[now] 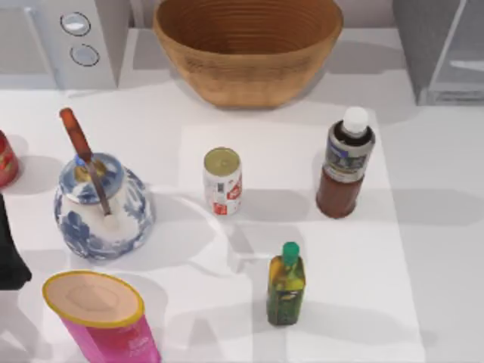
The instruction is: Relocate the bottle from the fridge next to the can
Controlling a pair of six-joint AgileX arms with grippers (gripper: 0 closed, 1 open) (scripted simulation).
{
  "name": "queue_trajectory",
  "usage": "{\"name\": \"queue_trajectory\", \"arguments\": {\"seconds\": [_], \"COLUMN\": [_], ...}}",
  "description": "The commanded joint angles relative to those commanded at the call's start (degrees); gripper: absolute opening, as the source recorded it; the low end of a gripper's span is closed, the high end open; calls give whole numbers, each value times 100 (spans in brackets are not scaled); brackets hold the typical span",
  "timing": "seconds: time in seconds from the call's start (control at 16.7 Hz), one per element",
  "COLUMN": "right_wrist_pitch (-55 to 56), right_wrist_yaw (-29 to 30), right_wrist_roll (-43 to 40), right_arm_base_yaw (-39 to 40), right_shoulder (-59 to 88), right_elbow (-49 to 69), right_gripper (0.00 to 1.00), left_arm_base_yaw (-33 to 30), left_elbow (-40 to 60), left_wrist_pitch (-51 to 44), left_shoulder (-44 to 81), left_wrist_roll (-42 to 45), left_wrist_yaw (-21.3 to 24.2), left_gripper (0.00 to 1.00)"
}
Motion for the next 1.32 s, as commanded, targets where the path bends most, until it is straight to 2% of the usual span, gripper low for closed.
{"name": "queue_trajectory", "arguments": {"seconds": [0.42, 0.66, 0.9, 1.32], "right_wrist_pitch": [2915, 4361, 5028, 5094], "right_wrist_yaw": [501, 732, 837, 896], "right_wrist_roll": [3652, 5266, 5941, 6010], "right_arm_base_yaw": [2129, 3167, 3693, 3719], "right_shoulder": [41, 14, -25, -53], "right_elbow": [-88, -121, -128, -181], "right_gripper": [100, 100, 100, 100], "left_arm_base_yaw": [0, 0, 0, 0], "left_elbow": [0, 0, 0, 0], "left_wrist_pitch": [0, 0, 0, 0], "left_shoulder": [0, 0, 0, 0], "left_wrist_roll": [0, 0, 0, 0], "left_wrist_yaw": [0, 0, 0, 0], "left_gripper": [100, 100, 100, 100]}}
